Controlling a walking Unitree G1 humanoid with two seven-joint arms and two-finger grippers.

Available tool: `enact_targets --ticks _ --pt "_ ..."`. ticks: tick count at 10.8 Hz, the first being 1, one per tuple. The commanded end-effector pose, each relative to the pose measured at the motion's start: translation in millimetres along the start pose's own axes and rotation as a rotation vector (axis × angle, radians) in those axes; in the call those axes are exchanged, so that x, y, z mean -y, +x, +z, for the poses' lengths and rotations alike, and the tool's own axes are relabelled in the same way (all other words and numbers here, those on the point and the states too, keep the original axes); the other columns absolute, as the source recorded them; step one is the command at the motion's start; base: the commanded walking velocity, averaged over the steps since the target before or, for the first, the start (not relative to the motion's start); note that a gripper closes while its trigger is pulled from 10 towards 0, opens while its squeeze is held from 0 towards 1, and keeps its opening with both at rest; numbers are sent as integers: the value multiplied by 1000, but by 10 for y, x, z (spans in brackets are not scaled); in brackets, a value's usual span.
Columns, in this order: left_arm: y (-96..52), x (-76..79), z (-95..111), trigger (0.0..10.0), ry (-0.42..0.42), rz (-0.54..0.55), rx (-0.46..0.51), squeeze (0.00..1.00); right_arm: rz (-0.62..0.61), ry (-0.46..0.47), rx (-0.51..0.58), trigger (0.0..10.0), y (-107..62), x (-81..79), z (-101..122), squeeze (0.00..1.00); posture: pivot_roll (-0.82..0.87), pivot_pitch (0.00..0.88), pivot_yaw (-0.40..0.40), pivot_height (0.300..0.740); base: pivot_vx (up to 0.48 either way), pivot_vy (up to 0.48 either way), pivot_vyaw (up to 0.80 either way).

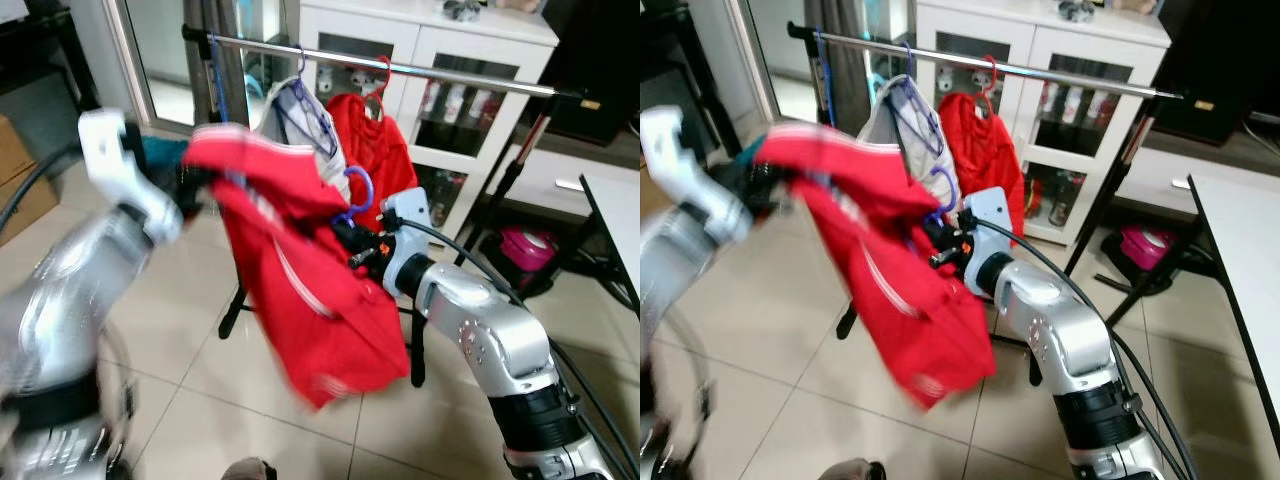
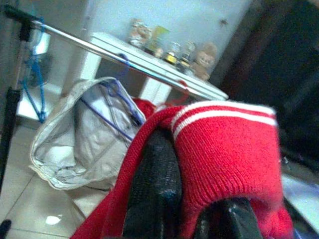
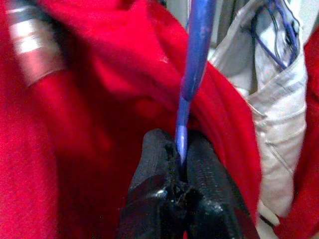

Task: Hang hanger

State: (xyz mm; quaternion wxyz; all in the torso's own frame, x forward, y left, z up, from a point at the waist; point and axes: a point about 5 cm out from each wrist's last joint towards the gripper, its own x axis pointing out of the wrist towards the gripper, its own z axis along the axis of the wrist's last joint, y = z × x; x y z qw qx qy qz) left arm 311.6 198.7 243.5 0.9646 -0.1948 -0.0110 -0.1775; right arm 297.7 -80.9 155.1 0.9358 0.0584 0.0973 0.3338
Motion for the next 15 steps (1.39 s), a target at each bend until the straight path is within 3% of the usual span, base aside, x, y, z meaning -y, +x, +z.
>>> enact_targets --ticks 1,2,3,4,5,6,7,8,9,10,11,12,14,15 --pt "21 -92 155 0 3 82 70 0 -17 -13 7 4745 -27 36 -20 0 64 0 -14 740 0 0 0" --pt "79 -143 202 0 -14 131 72 0 -16 -6 18 1922 -32 31 -43 0 67 0 -4 740 0 0 0" --pt "142 -191 197 0 -53 186 59 0 -7 30 83 0 -40 9 17 0 68 0 11 740 0 0 0" --pt "238 -146 47 0 -86 198 -1 0 43 138 210 0 -48 -67 183 0 68 0 11 740 0 0 0" --pt "297 -27 -155 0 -68 173 -83 0 65 140 220 0 -45 -118 216 0 73 0 16 740 0 0 0" --pt "327 148 -311 0 -40 103 -149 0 -1 -43 117 0 1 -92 133 0 73 0 16 740 0 0 0" --pt "374 562 -574 0 -28 -58 -241 0 -282 -19 116 0 39 175 114 0 74 0 15 740 0 0 0" --pt "389 630 -617 0 -38 -74 -248 0 -359 78 127 0 30 259 105 0 74 0 15 740 0 0 0" --pt "396 747 -691 0 -58 -105 -259 0 -349 -41 26 0 27 294 -2 0 70 0 16 740 0 0 0" --pt "399 632 -672 0 -12 -26 -227 0 -179 -171 -129 0 8 172 -198 0 60 0 18 740 0 0 0" --pt "387 406 -596 0 9 109 -178 0 -76 -285 -252 0 -50 106 -387 0 60 0 17 740 0 0 0" --pt "345 150 -520 0 60 232 -143 0 -32 -338 -314 0 -108 91 -475 0 60 0 17 740 0 0 0" --pt "235 -171 -545 0 154 360 -154 0 129 -427 -447 0 -236 28 -530 0 46 0 11 740 0 0 0" --pt "196 -213 -655 0 173 377 -190 0 196 -238 -382 0 -251 -37 -362 0 39 0 6 740 0 0 0"
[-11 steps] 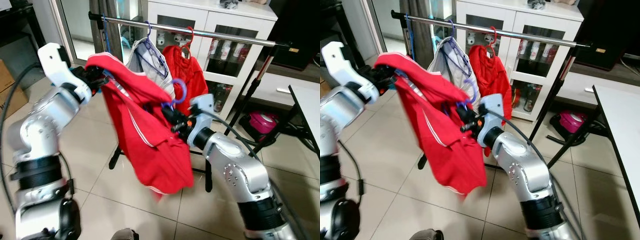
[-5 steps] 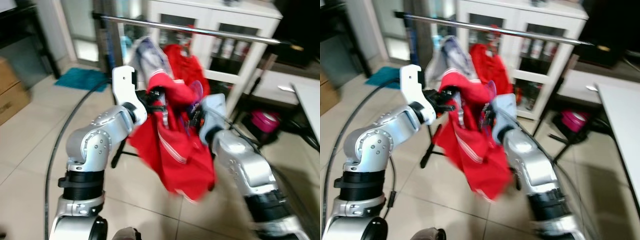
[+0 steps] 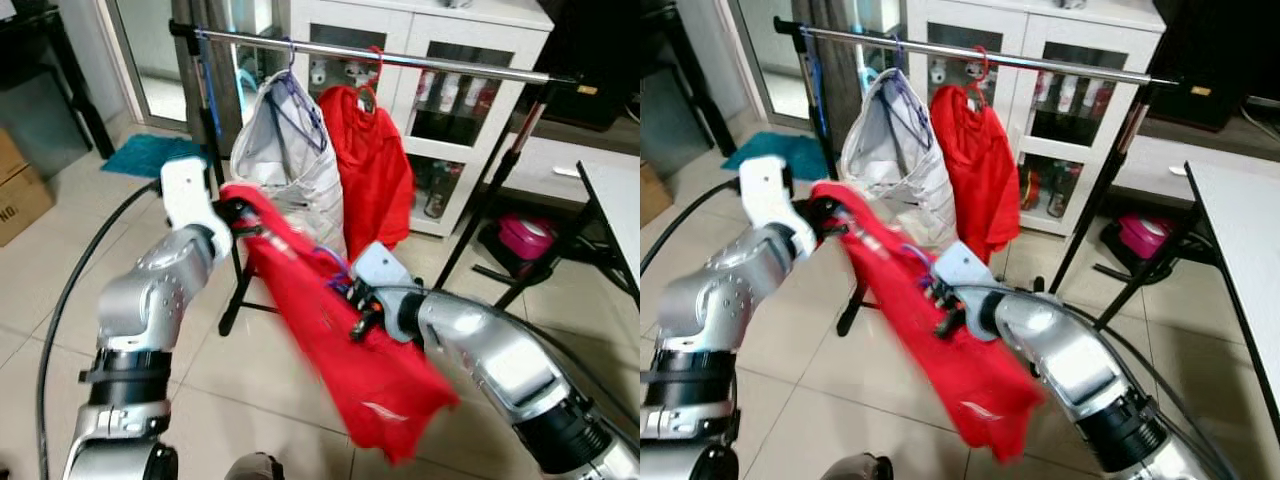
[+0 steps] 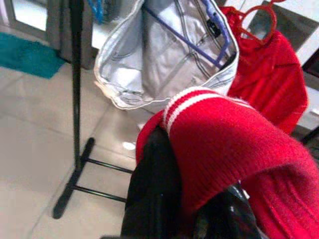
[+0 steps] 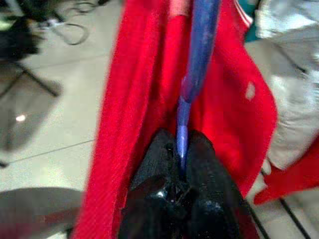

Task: Hang hanger

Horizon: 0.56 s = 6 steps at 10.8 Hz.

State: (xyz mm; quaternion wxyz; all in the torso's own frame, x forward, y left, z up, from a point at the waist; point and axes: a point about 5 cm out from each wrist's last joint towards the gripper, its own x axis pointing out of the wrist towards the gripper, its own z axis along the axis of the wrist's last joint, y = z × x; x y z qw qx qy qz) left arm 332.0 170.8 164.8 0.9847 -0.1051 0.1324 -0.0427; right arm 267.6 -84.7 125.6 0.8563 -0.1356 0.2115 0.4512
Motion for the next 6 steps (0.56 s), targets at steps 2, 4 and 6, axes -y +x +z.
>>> enact_targets --ticks 2,4,6 --pt "-5 -155 -30 0 42 91 32 0 37 -157 -161 0 -179 69 -145 0 31 0 5 740 0 0 0" --pt "5 39 -118 0 62 -12 16 0 -90 178 96 0 -119 201 168 0 25 0 7 740 0 0 0" --pt "-25 475 -53 0 31 -211 48 0 -547 185 66 0 -34 600 -25 0 27 0 7 740 0 0 0"
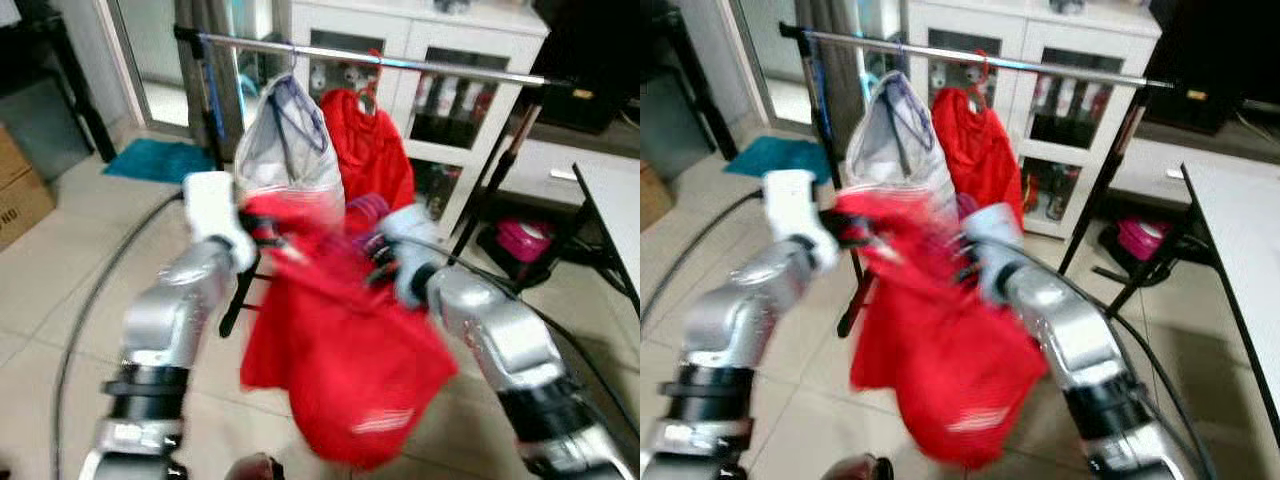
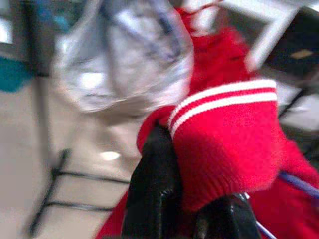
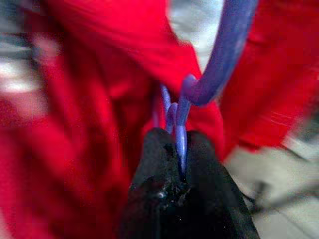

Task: Hang hanger

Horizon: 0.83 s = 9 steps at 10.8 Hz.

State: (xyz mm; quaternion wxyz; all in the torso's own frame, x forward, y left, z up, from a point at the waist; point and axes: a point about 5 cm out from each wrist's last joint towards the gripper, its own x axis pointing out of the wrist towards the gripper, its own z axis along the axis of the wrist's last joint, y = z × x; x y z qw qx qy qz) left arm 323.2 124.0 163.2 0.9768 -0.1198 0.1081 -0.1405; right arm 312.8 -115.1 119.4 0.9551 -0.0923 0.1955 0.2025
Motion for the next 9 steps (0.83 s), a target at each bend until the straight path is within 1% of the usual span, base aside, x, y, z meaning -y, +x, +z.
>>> enact_targets --ticks 1,2,3,4,5,6,7,8,9 --pt "7 195 107 0 -1 -91 29 0 -58 -20 -8 0 25 63 -36 0 27 0 7 740 0 0 0" --pt "1 331 135 0 9 -131 54 0 133 -95 -177 0 107 -166 -309 0 30 0 3 740 0 0 0" --pt "1 354 130 0 27 -122 60 0 244 -157 -278 0 114 -287 -489 0 32 0 -1 740 0 0 0" --pt "-2 318 134 0 84 -86 82 0 299 -266 -358 0 98 -327 -657 0 32 0 -6 740 0 0 0" --pt "-4 299 159 0 87 -64 99 0 325 -332 -389 0 91 -324 -731 0 32 0 -8 740 0 0 0" --pt "-1 247 203 0 122 -19 116 0 326 -333 -382 0 107 -308 -719 0 36 0 -11 740 0 0 0" --pt "3 64 189 0 201 88 99 0 290 -173 -299 0 116 -238 -546 0 33 0 -10 740 0 0 0" --pt "-2 -43 164 0 232 144 87 0 289 -113 -270 0 88 -195 -489 0 33 0 -10 740 0 0 0" --pt "-11 -168 119 0 255 201 67 0 337 -31 -197 0 -4 -154 -366 0 30 0 -9 740 0 0 0"
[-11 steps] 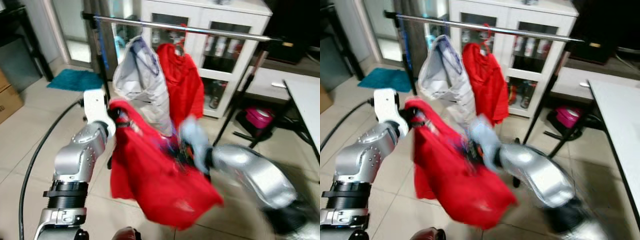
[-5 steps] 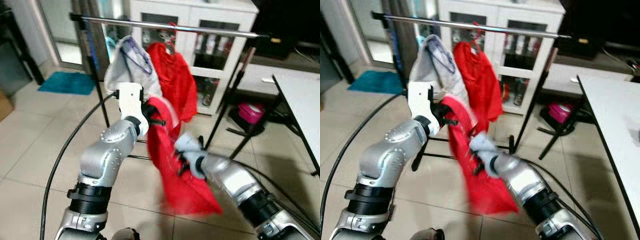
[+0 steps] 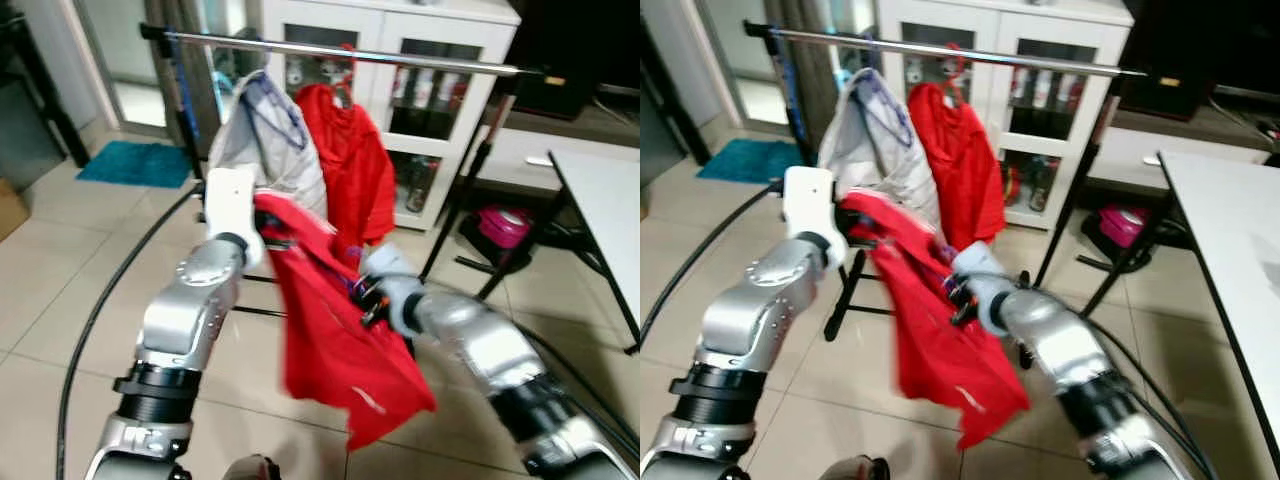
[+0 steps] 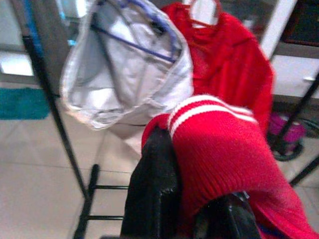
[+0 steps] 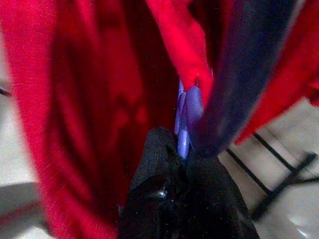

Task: Hang hanger

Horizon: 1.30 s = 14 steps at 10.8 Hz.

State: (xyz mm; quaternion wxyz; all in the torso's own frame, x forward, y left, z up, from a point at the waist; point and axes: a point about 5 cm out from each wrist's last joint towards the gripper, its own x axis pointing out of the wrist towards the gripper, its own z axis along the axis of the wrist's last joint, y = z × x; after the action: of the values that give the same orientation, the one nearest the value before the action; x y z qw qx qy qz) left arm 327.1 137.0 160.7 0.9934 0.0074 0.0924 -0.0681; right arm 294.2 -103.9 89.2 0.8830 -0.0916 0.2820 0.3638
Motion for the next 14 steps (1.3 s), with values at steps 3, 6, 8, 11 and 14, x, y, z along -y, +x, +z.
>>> enact_targets --ticks 3,6,8,11,14 --pt "2 -105 45 0 38 62 45 0 124 138 232 0 -374 -18 334 0 27 0 -15 740 0 0 0" --pt "3 71 23 0 37 -32 44 0 -21 251 451 0 -491 106 591 0 23 0 -12 740 0 0 0" --pt "-71 399 114 0 -4 -220 82 0 -127 282 392 0 -268 33 573 0 28 0 -11 740 0 0 0" --pt "-141 396 245 0 52 -209 112 0 -179 264 343 0 -145 1 586 0 41 0 -12 740 0 0 0" --pt "-152 281 19 0 162 -178 0 0 -188 246 412 0 -164 27 791 0 46 0 -8 740 0 0 0"
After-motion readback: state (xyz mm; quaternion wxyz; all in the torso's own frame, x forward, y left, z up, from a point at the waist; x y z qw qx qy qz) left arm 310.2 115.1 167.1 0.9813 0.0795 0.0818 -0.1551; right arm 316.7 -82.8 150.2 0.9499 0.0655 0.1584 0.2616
